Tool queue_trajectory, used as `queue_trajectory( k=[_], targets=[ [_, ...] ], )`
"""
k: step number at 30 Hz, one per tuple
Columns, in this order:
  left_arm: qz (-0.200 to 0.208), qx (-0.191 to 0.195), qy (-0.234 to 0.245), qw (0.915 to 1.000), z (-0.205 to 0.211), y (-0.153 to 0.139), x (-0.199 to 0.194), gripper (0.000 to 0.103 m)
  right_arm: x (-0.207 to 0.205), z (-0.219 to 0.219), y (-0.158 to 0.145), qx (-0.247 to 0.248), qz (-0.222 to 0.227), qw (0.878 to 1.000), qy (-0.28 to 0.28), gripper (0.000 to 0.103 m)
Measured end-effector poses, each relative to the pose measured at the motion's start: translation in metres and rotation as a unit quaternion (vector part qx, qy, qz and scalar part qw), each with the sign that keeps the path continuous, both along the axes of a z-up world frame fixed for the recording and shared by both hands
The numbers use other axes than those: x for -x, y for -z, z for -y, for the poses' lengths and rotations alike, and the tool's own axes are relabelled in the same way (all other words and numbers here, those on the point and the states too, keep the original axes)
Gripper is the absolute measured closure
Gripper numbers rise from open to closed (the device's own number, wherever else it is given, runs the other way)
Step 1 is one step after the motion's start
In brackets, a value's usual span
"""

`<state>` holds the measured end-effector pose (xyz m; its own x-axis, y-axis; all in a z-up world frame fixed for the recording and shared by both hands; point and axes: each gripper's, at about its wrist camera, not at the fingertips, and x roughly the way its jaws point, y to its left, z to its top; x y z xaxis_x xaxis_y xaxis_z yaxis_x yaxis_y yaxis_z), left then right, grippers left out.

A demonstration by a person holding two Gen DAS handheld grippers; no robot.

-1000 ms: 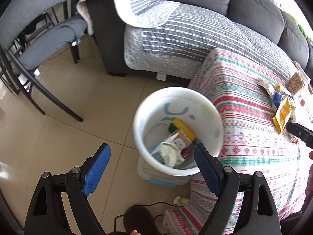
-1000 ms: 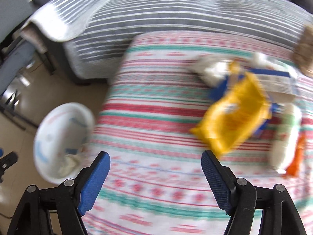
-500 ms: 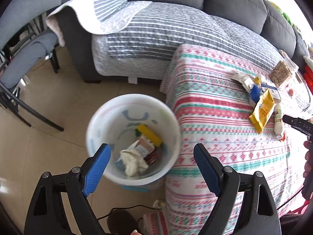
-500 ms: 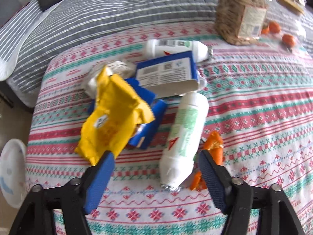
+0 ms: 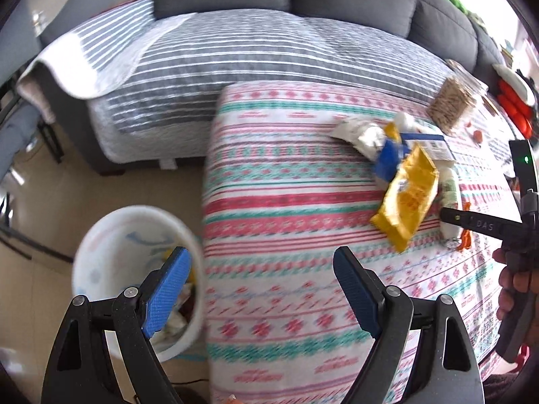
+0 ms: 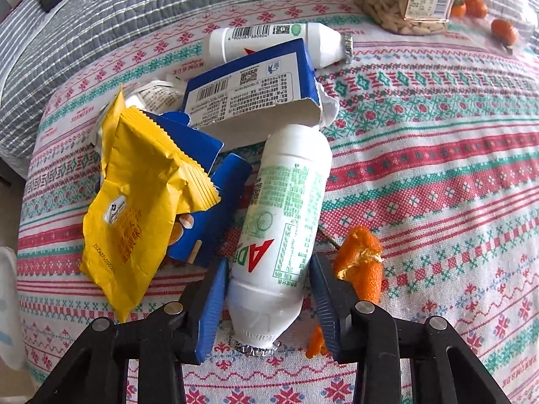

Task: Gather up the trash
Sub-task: 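Grasp the white bottle with the right tool, then grasp the yellow snack bag with the left tool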

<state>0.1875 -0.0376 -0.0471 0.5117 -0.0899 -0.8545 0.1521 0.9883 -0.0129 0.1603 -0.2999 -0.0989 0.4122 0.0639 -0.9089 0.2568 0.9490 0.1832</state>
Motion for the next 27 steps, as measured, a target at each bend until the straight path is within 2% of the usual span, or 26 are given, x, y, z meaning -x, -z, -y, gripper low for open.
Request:
queue_trajectory(
  k=[7, 13, 21, 27],
  targets=[
    [-0.003, 0.006, 0.053, 0.9986, 0.055, 0.013, -0.015, 0.014, 0.019, 0.003, -0.03, -0.006, 0.03, 0.999, -0.023, 0.063],
    [-0.001, 0.007, 0.103, 0.9946, 0.099, 0.027, -0.021, 0.014, 0.045, 0.026, -0.054, -0.012, 0.061, 0.998, -0.014, 0.063],
    [-0.001, 0.006, 0.145, 0.9894, 0.134, 0.043, -0.024, 0.014, 0.069, 0.06, -0.049, -0.009, 0.046, 0.999, 0.011, 0.063],
    [-0.008, -0.001, 0.134, 0.9909, 0.145, 0.058, -0.034, 0.015, 0.08, 0.07, -0.048, -0.008, 0.042, 0.999, 0.012, 0.063]
  ],
)
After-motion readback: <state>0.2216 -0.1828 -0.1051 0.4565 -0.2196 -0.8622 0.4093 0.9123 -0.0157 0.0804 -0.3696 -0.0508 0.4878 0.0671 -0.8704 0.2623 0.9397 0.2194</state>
